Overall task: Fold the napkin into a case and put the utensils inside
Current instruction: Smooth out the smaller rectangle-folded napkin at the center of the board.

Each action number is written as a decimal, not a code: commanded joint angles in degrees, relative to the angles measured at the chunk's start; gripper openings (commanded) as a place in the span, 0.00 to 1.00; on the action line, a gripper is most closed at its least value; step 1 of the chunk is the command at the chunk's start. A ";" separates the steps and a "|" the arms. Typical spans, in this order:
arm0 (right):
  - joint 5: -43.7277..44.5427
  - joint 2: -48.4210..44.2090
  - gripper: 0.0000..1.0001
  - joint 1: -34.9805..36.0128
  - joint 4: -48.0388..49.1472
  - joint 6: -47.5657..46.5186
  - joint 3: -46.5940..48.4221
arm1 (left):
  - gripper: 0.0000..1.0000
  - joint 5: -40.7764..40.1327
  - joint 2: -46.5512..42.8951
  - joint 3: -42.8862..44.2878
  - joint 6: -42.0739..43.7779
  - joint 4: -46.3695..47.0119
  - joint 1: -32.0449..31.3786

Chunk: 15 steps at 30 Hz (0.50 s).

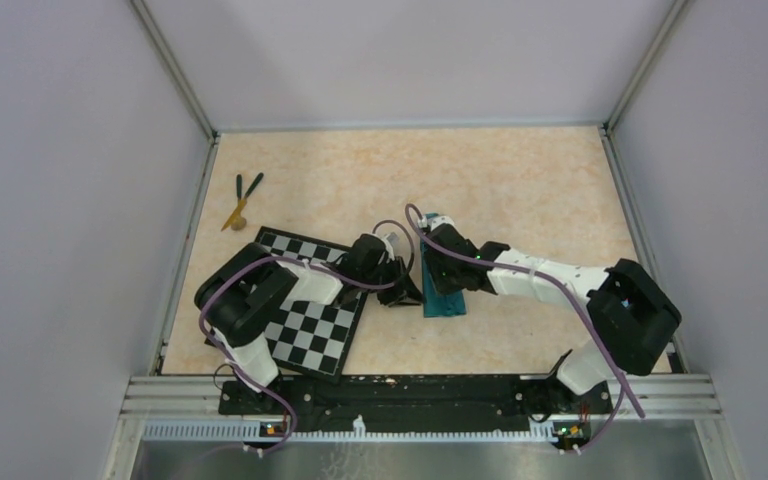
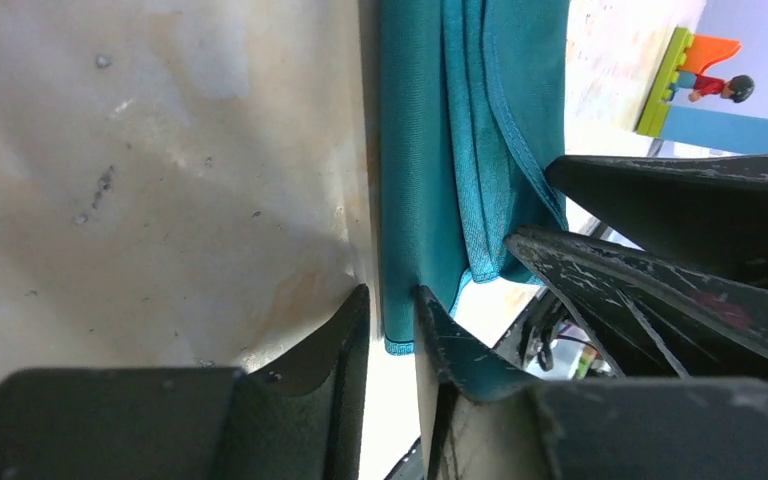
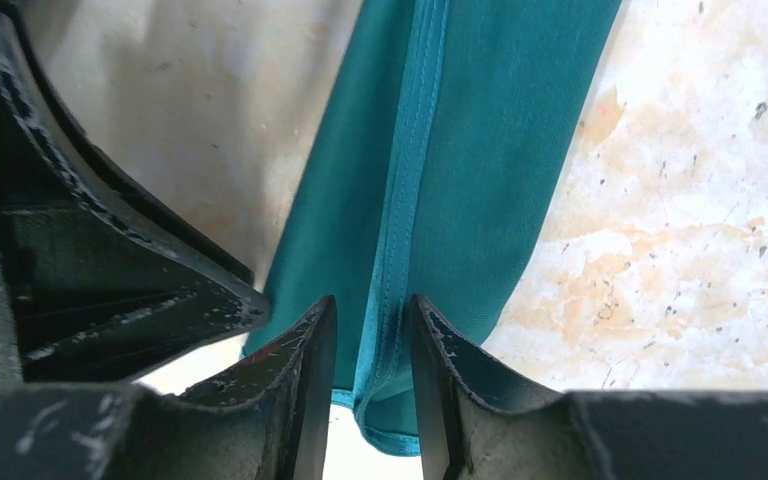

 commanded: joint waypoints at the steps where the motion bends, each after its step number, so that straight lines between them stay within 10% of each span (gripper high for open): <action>1: 3.61 1.18 0.33 1.25 1.83 0.70 -1.28 | 0.26 0.18 1.54 -2.68 -3.79 7.33 -0.32; 15: 13.48 6.45 0.36 6.34 5.03 1.68 -3.67 | 0.22 -0.58 2.33 -3.84 -4.79 8.46 -0.25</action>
